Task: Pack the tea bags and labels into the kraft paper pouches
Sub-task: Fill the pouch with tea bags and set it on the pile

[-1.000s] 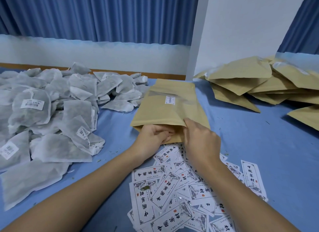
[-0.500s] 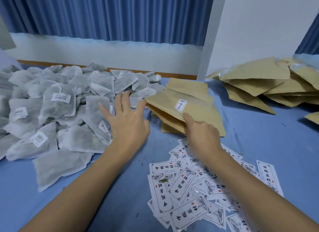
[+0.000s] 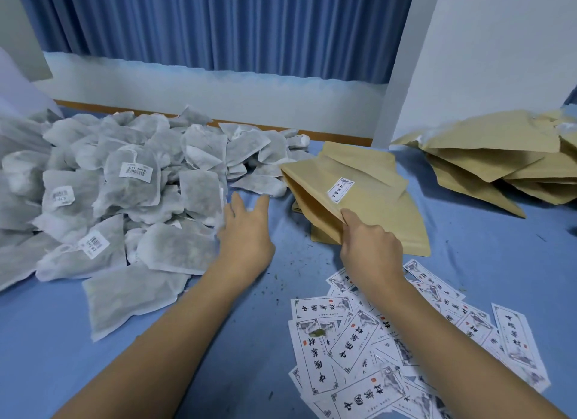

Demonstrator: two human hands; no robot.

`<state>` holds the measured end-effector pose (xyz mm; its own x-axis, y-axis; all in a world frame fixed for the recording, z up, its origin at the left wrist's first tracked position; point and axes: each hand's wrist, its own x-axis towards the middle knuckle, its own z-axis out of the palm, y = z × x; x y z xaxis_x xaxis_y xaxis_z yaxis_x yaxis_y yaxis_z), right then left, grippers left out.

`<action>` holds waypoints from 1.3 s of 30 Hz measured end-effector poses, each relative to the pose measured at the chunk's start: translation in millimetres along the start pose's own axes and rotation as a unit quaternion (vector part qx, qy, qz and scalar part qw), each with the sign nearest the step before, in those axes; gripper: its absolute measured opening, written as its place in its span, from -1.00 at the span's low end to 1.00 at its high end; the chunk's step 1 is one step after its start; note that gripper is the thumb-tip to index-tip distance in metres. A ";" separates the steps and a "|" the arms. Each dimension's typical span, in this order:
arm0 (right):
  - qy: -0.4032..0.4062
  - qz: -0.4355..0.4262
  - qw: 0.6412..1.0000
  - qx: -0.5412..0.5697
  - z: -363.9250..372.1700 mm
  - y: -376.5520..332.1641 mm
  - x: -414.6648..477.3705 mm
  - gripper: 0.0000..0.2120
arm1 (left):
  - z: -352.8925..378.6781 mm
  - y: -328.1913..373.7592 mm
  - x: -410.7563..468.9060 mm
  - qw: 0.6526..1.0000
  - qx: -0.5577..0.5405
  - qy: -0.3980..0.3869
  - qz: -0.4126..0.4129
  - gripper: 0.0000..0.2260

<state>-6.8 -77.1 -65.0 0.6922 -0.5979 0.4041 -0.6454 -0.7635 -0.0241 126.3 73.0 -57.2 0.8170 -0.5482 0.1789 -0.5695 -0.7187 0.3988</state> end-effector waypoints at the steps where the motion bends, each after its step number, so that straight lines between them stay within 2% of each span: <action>1: 0.003 0.002 1.000 0.005 0.6 1.3 0.3 -0.74 | 0.4 1.0 -0.1 0.999 0.033 -0.023 -0.027 -0.43; 2: 0.005 0.003 1.000 0.010 0.9 2.6 0.4 -0.75 | 1.4 0.9 -0.4 0.997 0.060 -0.041 -0.040 -0.49; 4: 0.006 0.003 1.000 0.012 1.0 4.4 0.3 -0.77 | 4.2 -0.7 0.0 0.998 0.050 -0.028 -0.010 -0.60; 9: -0.006 -0.001 1.000 0.015 -0.2 5.6 -0.2 -0.76 | -1.0 6.8 -5.8 0.986 -0.132 0.091 0.042 -0.86; 10: -0.008 -0.001 1.000 0.021 -0.5 6.3 -0.4 -0.76 | -4.4 11.9 -9.4 0.971 -0.192 0.126 0.064 -0.87; 12: -0.008 0.002 0.999 0.034 -1.3 7.8 -1.0 -0.73 | -11.4 21.9 -16.5 0.913 -0.275 0.257 0.157 -0.77; 14: -0.005 0.006 0.999 0.043 -1.7 8.4 -1.7 -0.71 | -11.6 27.9 -20.9 0.851 -0.281 0.357 0.264 -0.70; 15: -0.003 0.007 0.999 0.044 -1.5 8.2 -1.7 -0.71 | -10.2 30.8 -23.2 0.835 -0.272 0.362 0.312 -0.69; 16: -0.003 0.008 0.999 0.045 -1.7 7.8 -1.9 -0.72 | -7.5 33.5 -24.7 0.831 -0.252 0.347 0.353 -0.69; 18: 0.000 0.010 0.998 0.059 -0.9 7.6 -2.0 -0.73 | 2.4 37.1 -26.1 0.848 -0.182 0.289 0.406 -0.72; 21: 0.013 0.015 0.995 0.095 0.9 10.5 -1.9 -0.74 | 11.4 44.3 -29.1 0.888 -0.090 0.185 0.411 -0.73; 27: 0.076 0.084 0.963 0.244 6.1 17.6 0.2 -0.77 | 16.3 53.8 -34.5 0.897 -0.030 0.144 0.416 -0.76; 29: 0.092 0.085 0.959 0.255 6.0 18.1 -1.0 -0.75 | 15.6 56.8 -33.4 0.920 -0.015 0.111 0.377 -0.74; 32: 0.102 0.053 0.968 0.224 1.0 13.5 -3.4 -0.74 | 17.6 70.2 -23.8 0.962 0.001 0.055 0.269 -0.75; 35: 0.121 0.004 0.969 0.216 -5.4 5.1 -7.4 -0.66 | 8.1 94.7 2.8 0.982 0.017 0.013 0.187 -0.81; 36: 0.136 -0.006 0.964 0.226 -9.5 2.9 -9.3 -0.63 | 1.8 102.2 10.6 0.988 0.021 -0.022 0.154 -0.82; 38: 0.162 -0.018 0.952 0.258 -18.1 -0.2 -13.3 -0.59 | 3.5 108.2 23.9 0.989 0.029 -0.062 0.131 -0.75; 39: 0.166 -0.028 0.946 0.278 -19.0 0.9 -14.3 -0.56 | 14.7 110.5 31.7 0.988 0.016 -0.058 0.143 -0.74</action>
<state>-23.5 -64.6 -53.4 0.5214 -0.5126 0.6822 -0.2774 -0.8578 -0.4326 87.9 -30.0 -20.6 0.6081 -0.7745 0.1743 -0.7793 -0.5404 0.3173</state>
